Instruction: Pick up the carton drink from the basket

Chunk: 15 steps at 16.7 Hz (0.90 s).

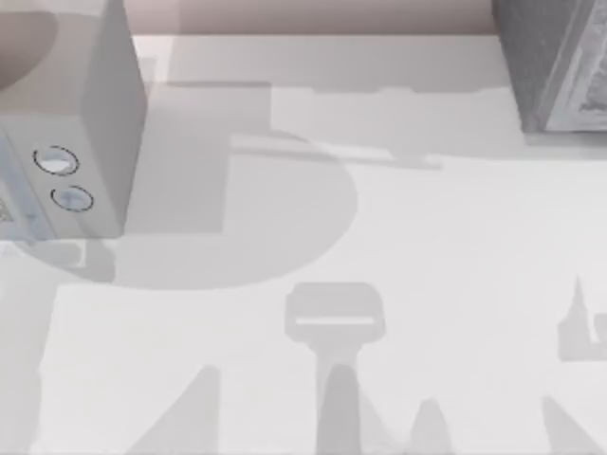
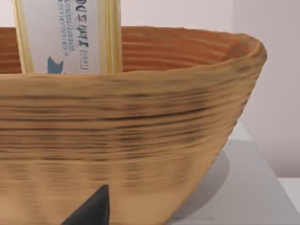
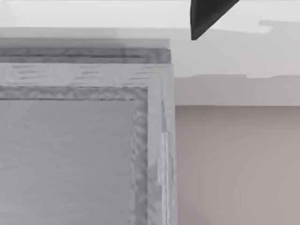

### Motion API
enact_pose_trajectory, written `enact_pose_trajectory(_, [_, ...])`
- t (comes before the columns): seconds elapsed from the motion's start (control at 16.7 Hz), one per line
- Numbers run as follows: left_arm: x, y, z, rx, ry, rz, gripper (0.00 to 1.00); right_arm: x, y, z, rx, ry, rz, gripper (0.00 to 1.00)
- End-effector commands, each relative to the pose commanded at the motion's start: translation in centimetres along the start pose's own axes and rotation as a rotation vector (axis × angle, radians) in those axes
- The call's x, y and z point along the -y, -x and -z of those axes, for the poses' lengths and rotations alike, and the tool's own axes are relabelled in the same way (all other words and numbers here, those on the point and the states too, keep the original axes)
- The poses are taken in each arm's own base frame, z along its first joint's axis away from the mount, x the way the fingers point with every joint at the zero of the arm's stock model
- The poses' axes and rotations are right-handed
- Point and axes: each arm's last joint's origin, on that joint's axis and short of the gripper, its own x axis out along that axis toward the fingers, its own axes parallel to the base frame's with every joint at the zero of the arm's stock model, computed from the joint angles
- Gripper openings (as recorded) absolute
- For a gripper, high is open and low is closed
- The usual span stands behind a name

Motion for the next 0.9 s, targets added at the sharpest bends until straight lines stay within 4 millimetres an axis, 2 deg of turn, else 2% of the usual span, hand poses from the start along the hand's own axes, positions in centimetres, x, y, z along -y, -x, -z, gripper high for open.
enact_pose_trajectory(0.24, [-2.7,-5.5,-3.4,-0.006,-0.004,0.003,1.00,0.0,0.0,0.0,0.000,0.000,0.000,1.00])
enact_pose_trajectory(0.54, [-6.9,-11.7,-4.1,-0.028,0.004,0.003,1.00,0.0,0.0,0.0,0.000,0.000,0.000,1.00])
enact_pose_trajectory(0.72, [-8.3,-13.5,-4.0,-0.027,0.004,0.003,1.00,0.0,0.0,0.0,0.000,0.000,0.000,1.00])
enact_pose_trajectory(0.9, [-8.6,-13.7,-4.0,-0.025,0.003,0.003,1.00,0.0,0.0,0.0,0.000,0.000,0.000,1.00])
